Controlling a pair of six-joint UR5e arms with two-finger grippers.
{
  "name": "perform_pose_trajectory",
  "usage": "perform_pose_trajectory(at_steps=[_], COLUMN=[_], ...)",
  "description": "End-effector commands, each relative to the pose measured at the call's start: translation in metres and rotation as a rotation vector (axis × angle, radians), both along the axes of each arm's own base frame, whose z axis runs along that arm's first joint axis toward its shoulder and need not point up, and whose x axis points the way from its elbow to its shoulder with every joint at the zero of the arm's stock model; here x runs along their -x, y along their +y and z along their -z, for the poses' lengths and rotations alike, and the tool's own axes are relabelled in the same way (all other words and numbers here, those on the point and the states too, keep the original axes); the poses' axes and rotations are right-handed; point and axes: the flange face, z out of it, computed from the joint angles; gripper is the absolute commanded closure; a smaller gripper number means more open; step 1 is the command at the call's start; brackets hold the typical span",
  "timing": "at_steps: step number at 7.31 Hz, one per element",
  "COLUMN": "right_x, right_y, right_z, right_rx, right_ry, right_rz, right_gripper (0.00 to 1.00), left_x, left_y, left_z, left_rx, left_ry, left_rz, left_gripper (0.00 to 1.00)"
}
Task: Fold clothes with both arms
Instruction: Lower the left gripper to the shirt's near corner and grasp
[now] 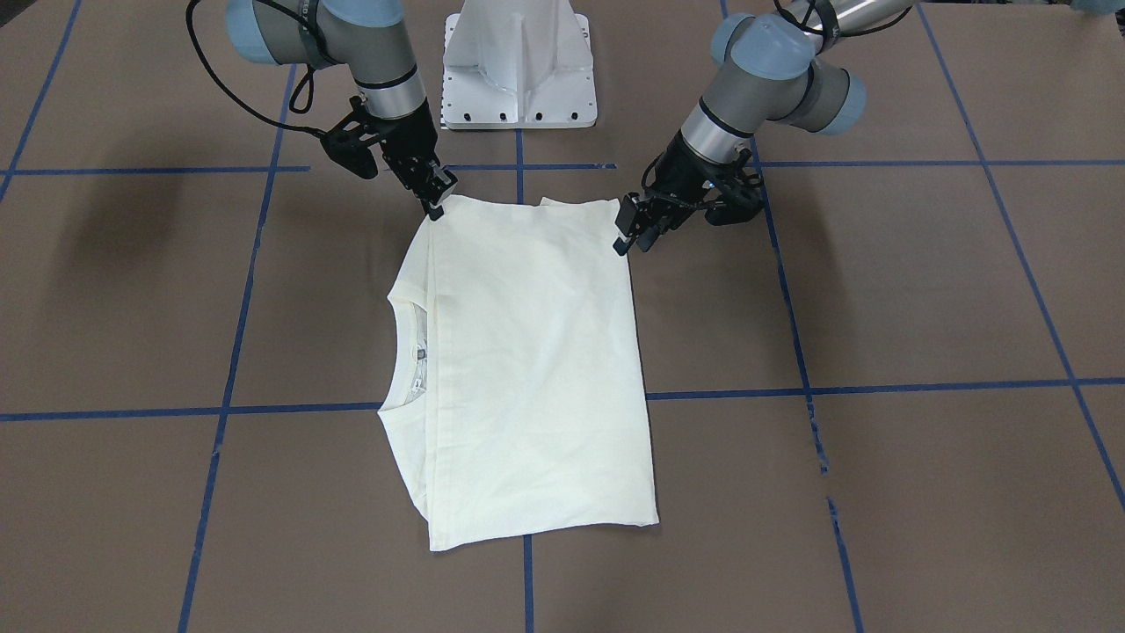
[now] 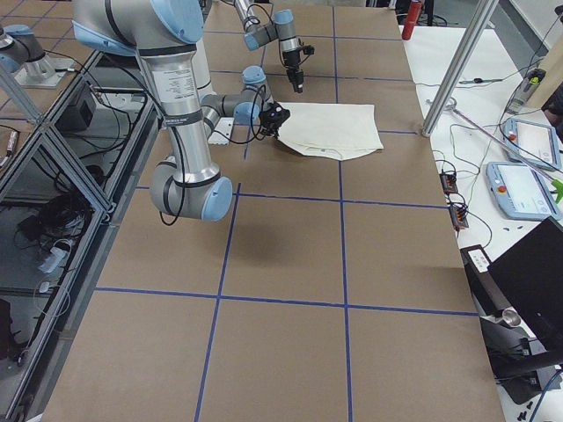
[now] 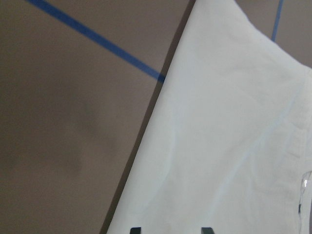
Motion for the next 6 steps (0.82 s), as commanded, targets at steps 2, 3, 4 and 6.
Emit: perform_pose_trajectory(at_steps=[2, 3, 4, 6], right_x=[-0.002, -0.003, -0.002, -0.002], right_y=[0.0, 0.0, 0.0, 0.0], right_z=[0.0, 0.0, 0.0, 0.001], right_rx=[-0.004, -0.005, -0.004, -0.003], right_ry=[0.002, 0.0, 0.002, -0.003], right_rz=[-0.006, -0.006, -0.006, -0.003], right_gripper=[1.0, 1.0, 1.0, 1.0], left_x=[-0.033, -0.038, -0.04, -0.041], left_y=[0.057, 0.061, 0.064, 0.066], left_z=[-0.022, -0.025, -0.028, -0.028], left_rx=[0.109, 0.113, 0.114, 0.144], left_ry=[-0.027, -0.033, -0.037, -0.033], left_rz=[-0.047, -0.048, -0.054, -0.046], left_gripper=[0.45, 0.45, 0.46, 0.82])
